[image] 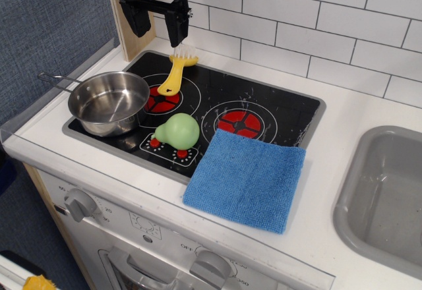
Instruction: Slide the blue cloth to the back right.
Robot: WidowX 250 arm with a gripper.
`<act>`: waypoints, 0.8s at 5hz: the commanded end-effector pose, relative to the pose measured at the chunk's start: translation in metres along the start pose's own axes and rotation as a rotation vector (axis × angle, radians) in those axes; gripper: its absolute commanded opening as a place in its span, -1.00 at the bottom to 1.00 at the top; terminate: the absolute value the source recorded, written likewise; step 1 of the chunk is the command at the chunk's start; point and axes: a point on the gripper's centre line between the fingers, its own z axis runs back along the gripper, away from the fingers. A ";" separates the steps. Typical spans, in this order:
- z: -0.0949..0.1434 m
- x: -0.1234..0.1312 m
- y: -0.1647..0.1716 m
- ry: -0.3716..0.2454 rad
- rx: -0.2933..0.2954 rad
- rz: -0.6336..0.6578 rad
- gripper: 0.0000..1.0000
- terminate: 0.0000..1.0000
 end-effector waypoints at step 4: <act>0.009 -0.085 -0.115 0.036 -0.041 -0.362 1.00 -1.00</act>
